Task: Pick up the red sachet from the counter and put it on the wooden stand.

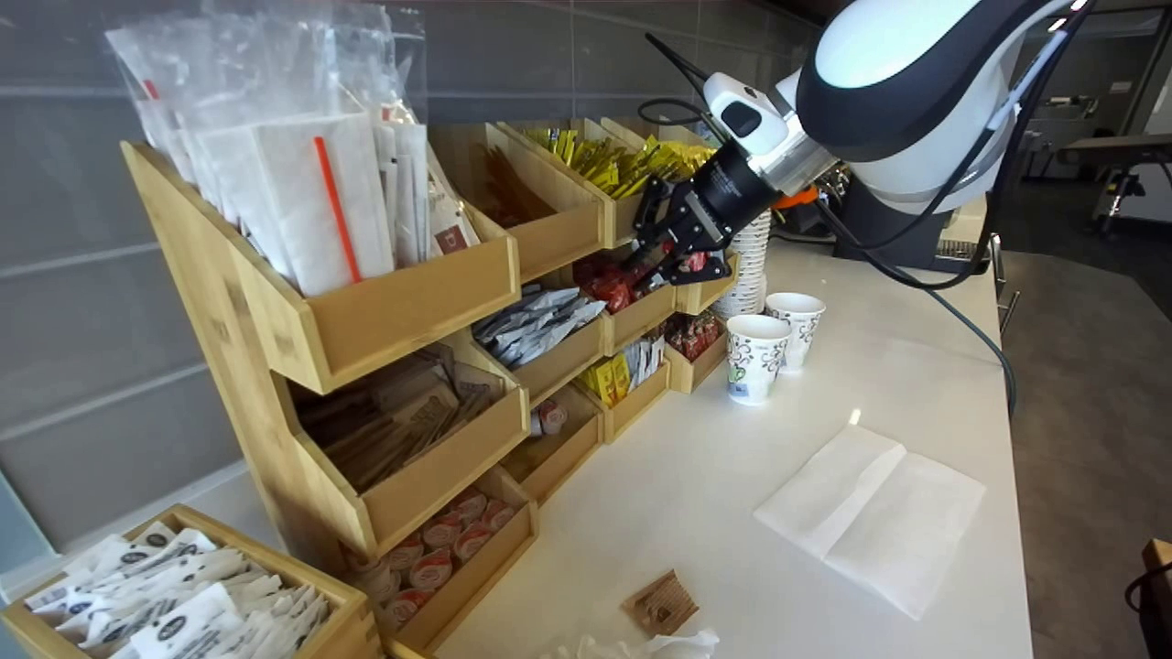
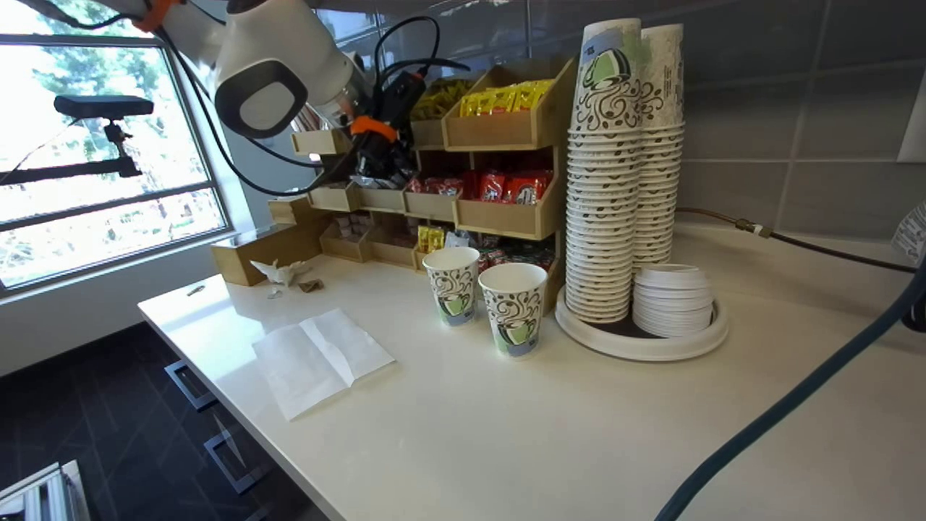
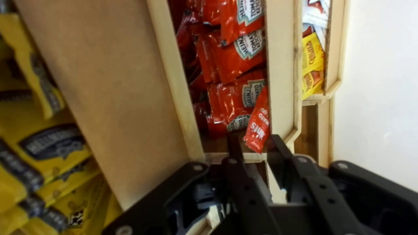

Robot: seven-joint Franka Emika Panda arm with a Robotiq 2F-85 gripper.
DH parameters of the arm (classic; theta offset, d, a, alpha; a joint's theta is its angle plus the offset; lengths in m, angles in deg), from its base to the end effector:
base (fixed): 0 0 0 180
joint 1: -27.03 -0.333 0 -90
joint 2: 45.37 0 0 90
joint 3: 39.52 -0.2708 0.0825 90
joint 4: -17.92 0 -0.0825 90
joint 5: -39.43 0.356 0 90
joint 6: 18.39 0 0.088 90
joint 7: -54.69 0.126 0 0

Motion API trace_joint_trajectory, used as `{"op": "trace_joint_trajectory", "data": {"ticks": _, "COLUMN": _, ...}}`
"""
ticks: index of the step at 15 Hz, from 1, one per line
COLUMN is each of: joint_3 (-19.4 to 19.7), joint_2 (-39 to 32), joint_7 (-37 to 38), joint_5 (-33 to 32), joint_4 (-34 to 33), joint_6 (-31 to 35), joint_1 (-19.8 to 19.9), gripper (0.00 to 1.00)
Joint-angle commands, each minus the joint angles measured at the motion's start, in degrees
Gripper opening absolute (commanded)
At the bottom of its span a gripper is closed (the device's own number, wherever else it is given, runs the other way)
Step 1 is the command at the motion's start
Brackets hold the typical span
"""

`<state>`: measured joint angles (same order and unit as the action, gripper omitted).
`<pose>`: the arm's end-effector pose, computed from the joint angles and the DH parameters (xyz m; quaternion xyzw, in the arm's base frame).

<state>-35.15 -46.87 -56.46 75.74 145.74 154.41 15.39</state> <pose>0.5598 0.0289 0.3983 0.6858 0.6190 0.3352 0.1849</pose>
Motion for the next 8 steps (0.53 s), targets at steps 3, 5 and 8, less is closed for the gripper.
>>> {"op": "trace_joint_trajectory", "data": {"ticks": 3, "joint_3": 1.13, "joint_2": 0.37, "joint_7": 2.15, "joint_5": -3.11, "joint_4": 0.17, "joint_6": -1.75, "joint_1": 0.63, "gripper": 0.72}}
{"op": "trace_joint_trajectory", "data": {"ticks": 5, "joint_3": 1.89, "joint_2": 1.08, "joint_7": 4.9, "joint_5": -6.05, "joint_4": 1.14, "joint_6": -2.9, "joint_1": 0.78, "gripper": 0.86}}
{"op": "trace_joint_trajectory", "data": {"ticks": 8, "joint_3": 3.18, "joint_2": 2.15, "joint_7": 9.57, "joint_5": -10.68, "joint_4": 1.83, "joint_6": -5.32, "joint_1": 0.91, "gripper": 1.0}}
